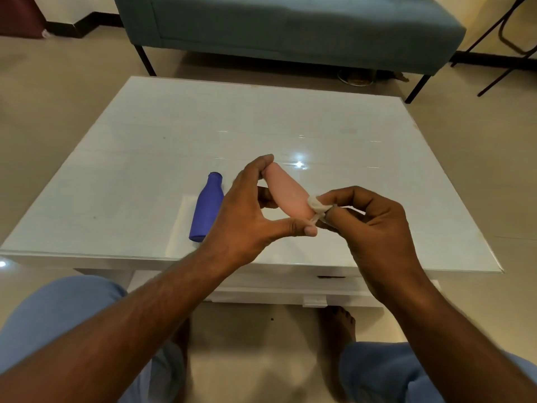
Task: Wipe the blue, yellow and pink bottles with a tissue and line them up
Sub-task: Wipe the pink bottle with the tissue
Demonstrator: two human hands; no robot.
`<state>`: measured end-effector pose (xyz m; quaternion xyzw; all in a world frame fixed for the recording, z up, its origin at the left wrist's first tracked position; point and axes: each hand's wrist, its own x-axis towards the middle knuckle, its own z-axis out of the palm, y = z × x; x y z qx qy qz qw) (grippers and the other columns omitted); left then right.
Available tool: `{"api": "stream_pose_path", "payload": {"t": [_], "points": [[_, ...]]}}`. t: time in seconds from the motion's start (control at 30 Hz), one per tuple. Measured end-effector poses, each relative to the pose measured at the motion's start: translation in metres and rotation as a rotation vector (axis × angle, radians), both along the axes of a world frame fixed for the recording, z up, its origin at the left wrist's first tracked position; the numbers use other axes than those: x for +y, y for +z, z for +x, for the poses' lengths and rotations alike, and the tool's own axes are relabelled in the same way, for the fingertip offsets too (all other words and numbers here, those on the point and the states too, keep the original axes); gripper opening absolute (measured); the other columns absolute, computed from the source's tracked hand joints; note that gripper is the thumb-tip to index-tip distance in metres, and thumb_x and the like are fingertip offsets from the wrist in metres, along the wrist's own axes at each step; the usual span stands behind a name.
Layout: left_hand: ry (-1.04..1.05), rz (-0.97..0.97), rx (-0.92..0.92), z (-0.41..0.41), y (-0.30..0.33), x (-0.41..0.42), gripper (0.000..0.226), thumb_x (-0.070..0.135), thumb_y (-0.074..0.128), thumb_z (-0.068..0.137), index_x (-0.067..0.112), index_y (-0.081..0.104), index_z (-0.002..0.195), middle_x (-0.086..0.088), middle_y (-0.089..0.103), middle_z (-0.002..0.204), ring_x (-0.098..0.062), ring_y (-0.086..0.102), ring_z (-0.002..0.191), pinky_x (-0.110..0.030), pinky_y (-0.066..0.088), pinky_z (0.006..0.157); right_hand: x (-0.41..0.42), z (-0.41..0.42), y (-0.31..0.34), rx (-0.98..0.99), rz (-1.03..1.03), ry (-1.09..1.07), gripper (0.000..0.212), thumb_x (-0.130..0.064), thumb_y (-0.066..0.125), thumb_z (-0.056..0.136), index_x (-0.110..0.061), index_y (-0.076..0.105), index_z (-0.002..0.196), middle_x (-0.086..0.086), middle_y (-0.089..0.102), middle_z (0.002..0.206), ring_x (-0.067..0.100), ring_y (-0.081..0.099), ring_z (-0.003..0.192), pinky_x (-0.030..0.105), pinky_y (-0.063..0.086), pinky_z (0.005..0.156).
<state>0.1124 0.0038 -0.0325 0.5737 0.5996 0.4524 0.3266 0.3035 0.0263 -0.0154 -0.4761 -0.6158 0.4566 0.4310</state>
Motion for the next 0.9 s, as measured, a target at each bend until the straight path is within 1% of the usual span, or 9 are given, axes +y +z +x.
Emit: {"api": "stream_pose_path", "payload": {"t": [0.07,0.2,0.33,0.47,0.53,0.6,0.73,0.8,0.9], "points": [[-0.05,-0.011,-0.053,0.002,0.0,0.0,0.118,0.057,0.084,0.051,0.034,0.03,0.153,0.01,0.043,0.15,0.002,0.06,0.108,-0.007,0.052,0.078,0.003,0.001,0.001,0.071,-0.047,-0.047,0.01,-0.016,0.074,0.094,-0.017,0.081,0.102,0.0,0.081,0.097,0.02,0.078,0.096,0.044,0.064,0.091],[-0.113,-0.033,-0.165,0.007,0.0,-0.003,0.104,0.048,0.084,0.061,0.035,0.034,0.152,0.009,0.045,0.151,-0.006,0.062,0.117,-0.011,0.054,0.085,0.005,0.003,0.004,0.147,-0.1,-0.079,0.013,-0.019,0.072,0.093,-0.017,0.081,0.103,0.002,0.081,0.102,0.021,0.077,0.101,0.046,0.062,0.097],[-0.07,-0.047,-0.226,0.004,0.004,-0.002,0.105,0.049,0.087,0.057,0.033,0.038,0.148,0.018,0.05,0.141,0.002,0.064,0.109,-0.015,0.057,0.084,0.006,0.002,0.004,0.14,-0.125,-0.056,0.017,-0.017,0.068,0.097,-0.02,0.079,0.11,0.001,0.081,0.109,0.021,0.076,0.108,0.048,0.059,0.102],[-0.003,-0.067,-0.219,-0.003,0.006,0.001,0.105,0.053,0.089,0.048,0.032,0.042,0.14,0.023,0.052,0.127,-0.008,0.069,0.105,-0.023,0.061,0.08,0.007,-0.001,0.005,0.155,-0.153,-0.026,0.02,-0.025,0.072,0.096,-0.02,0.078,0.114,0.002,0.079,0.115,0.024,0.074,0.112,0.051,0.057,0.103],[0.022,-0.079,-0.202,-0.004,0.007,0.001,0.102,0.054,0.087,0.046,0.033,0.043,0.135,0.024,0.051,0.121,-0.007,0.068,0.101,-0.018,0.06,0.075,0.006,-0.001,0.004,0.143,-0.17,-0.008,0.023,-0.033,0.076,0.091,-0.023,0.078,0.111,0.001,0.079,0.113,0.024,0.074,0.112,0.051,0.057,0.104],[0.032,-0.085,-0.189,-0.004,0.007,0.001,0.097,0.056,0.085,0.048,0.035,0.044,0.133,0.025,0.051,0.118,-0.003,0.066,0.097,-0.014,0.058,0.071,0.006,-0.002,0.004,0.149,-0.182,0.006,0.019,-0.025,0.072,0.093,-0.02,0.078,0.11,0.003,0.08,0.109,0.024,0.074,0.108,0.049,0.058,0.102],[0.02,-0.097,-0.228,-0.01,0.007,0.003,0.078,0.056,0.081,0.058,0.035,0.056,0.129,0.02,0.061,0.115,-0.008,0.07,0.099,-0.018,0.059,0.076,0.008,-0.001,0.008,0.251,-0.216,0.0,0.013,-0.015,0.067,0.095,-0.018,0.078,0.1,0.005,0.08,0.101,0.022,0.076,0.103,0.035,0.061,0.093],[0.009,-0.097,-0.283,-0.013,0.007,0.004,0.066,0.051,0.081,0.065,0.031,0.061,0.125,0.015,0.066,0.113,-0.01,0.071,0.1,-0.021,0.06,0.08,0.01,-0.002,0.009,0.304,-0.245,-0.036,0.014,-0.012,0.066,0.096,-0.019,0.078,0.098,0.005,0.08,0.102,0.022,0.076,0.104,0.03,0.061,0.089],[-0.01,-0.073,-0.286,-0.017,0.008,0.006,0.045,0.038,0.08,0.079,0.024,0.065,0.119,0.004,0.069,0.11,-0.016,0.072,0.095,-0.03,0.062,0.086,0.012,-0.001,0.008,0.337,-0.271,-0.102,0.017,-0.01,0.063,0.099,-0.011,0.076,0.11,0.012,0.078,0.113,0.024,0.075,0.108,0.033,0.061,0.094]]}}
